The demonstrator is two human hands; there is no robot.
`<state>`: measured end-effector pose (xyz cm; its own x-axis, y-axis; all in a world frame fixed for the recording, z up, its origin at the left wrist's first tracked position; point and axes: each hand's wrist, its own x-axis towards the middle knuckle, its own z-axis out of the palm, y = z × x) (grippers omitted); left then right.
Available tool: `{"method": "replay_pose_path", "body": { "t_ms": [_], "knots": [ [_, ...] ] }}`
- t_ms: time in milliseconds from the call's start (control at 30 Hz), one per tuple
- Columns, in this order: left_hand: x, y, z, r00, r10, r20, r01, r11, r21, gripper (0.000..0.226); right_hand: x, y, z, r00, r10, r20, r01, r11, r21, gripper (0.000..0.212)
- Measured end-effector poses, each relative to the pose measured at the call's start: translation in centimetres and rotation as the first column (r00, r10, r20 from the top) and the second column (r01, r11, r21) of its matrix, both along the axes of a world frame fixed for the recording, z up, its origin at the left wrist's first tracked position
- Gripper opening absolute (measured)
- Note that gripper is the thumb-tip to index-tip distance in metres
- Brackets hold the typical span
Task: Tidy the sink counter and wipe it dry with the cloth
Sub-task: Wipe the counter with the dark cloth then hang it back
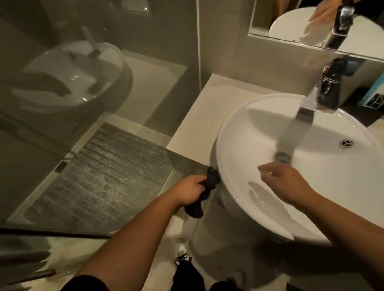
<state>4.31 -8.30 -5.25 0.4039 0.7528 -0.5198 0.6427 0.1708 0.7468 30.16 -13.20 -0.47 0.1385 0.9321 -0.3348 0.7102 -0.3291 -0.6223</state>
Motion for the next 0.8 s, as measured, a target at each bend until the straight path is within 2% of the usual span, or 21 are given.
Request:
{"method": "replay_pose_path", "body": {
  "t_ms": [100,167,233,300,333,367,433,500,567,633,700,767,800],
  "knots": [
    [0.5,-2.2,3.0,0.931,0.278,0.235,-0.189,0.921,-0.339,0.03,-1.5,-2.0,2.4,0.941,-0.116,-0.317,0.071,0.986,-0.149,0.019],
    [1.0,-3.1,4.7,0.892,0.341,0.298,-0.218,0.899,-0.379,0.029,-2.3,-2.6,3.6,0.877,-0.181,-0.444,0.054,0.958,-0.283,0.022],
    [1.7,-3.6,6.5,0.929,0.265,0.26,-0.209,0.952,-0.224,0.026,-3.0,-2.8,4.6,0.768,-0.279,-0.576,0.031,0.915,-0.402,0.037],
    [2.3,-4.2,8.2,0.986,0.11,0.129,-0.119,0.991,0.062,0.027,-3.8,-2.6,5.6,0.618,-0.399,-0.677,0.021,0.869,-0.494,0.056],
    [2.6,-4.6,9.2,0.996,0.032,0.079,-0.047,0.98,0.195,0.031,-4.1,-2.5,6.0,0.555,-0.434,-0.71,0.017,0.859,-0.511,0.061],
    [3.0,-5.1,10.1,0.998,-0.051,0.033,0.038,0.949,0.314,0.037,-4.4,-2.5,6.4,0.498,-0.454,-0.739,0.025,0.859,-0.511,0.064],
    [4.0,-5.9,11.5,0.973,-0.199,-0.12,0.233,0.826,0.513,0.05,-4.8,-2.5,7.2,0.389,-0.477,-0.788,0.088,0.871,-0.484,0.057],
    [4.8,-6.4,12.2,0.92,-0.26,-0.293,0.389,0.701,0.598,0.064,-4.7,-2.8,8.2,0.299,-0.477,-0.827,0.178,0.879,-0.442,0.045],
    [5.3,-6.5,12.7,0.888,-0.284,-0.363,0.458,0.624,0.633,0.069,-4.3,-3.3,9.1,0.275,-0.438,-0.856,0.252,0.892,-0.375,0.033],
    [5.2,-6.4,13.0,0.892,-0.358,-0.278,0.448,0.602,0.661,0.063,-3.5,-4.0,9.8,0.314,-0.39,-0.866,0.314,0.903,-0.293,0.025],
    [5.0,-6.1,13.5,0.921,-0.387,-0.04,0.331,0.727,0.602,0.058,-2.3,-4.8,10.5,0.359,-0.34,-0.869,0.35,0.912,-0.212,0.024],
    [5.0,-4.9,13.8,0.935,-0.303,0.185,0.187,0.862,0.47,0.053,-1.0,-5.5,11.2,0.395,-0.286,-0.873,0.354,0.924,-0.142,0.027],
    [5.2,-4.0,14.0,0.934,-0.259,0.244,0.14,0.897,0.419,0.05,-0.4,-5.8,11.6,0.409,-0.255,-0.876,0.347,0.931,-0.109,0.028]
  ]
}}
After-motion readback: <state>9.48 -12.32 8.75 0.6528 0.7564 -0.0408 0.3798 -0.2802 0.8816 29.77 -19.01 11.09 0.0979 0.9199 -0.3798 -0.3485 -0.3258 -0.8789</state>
